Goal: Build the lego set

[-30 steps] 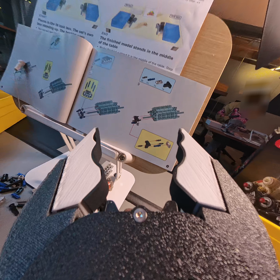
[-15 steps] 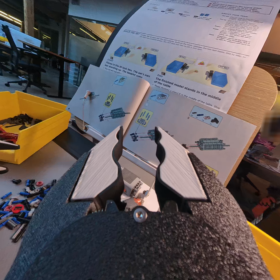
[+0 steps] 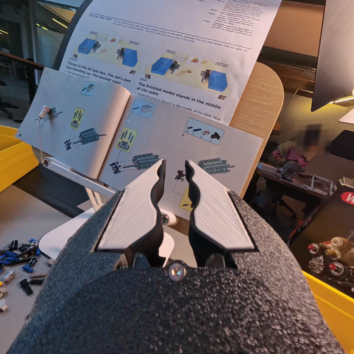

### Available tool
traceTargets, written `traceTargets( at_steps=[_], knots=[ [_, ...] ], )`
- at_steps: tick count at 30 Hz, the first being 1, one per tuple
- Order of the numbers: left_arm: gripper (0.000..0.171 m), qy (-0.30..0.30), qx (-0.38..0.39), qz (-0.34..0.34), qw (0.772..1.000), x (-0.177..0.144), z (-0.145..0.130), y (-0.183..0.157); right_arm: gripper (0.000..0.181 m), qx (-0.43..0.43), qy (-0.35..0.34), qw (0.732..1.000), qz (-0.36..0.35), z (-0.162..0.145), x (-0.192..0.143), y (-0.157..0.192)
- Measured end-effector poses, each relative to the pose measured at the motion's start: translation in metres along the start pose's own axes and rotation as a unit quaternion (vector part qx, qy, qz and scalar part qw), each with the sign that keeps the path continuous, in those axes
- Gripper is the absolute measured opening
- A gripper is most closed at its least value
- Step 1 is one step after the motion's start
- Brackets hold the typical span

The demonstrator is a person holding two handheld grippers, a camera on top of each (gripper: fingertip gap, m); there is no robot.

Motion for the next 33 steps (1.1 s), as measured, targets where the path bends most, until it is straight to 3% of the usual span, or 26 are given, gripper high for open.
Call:
traceTargets(
  at_steps=[8,14,33],
  knots=[
    [0.025,0.014,-0.020,-0.010,1.000,0.003,-0.010,-0.001,0.007,0.004,-0.010,1.000,-0.006,0.020,0.027,-0.022],
    [0.025,0.016,-0.025,-0.018,0.999,0.004,-0.011,-0.001,0.001,-0.014,-0.001,1.000,0.001,0.010,0.043,-0.012],
    [0.025,0.034,-0.034,-0.033,0.998,0.006,-0.015,-0.006,0.000,-0.033,0.003,0.999,0.007,0.009,0.050,-0.012]
  ],
)
Point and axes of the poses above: each gripper's, where its closed fingertips meet, x out along the fingers, z out of its top, y = z × x across the jaws, the point moved 3 cm from there along -x, back along the fingers, and after that the axes turned 6 degrees about -x, right-handed, at the moved point
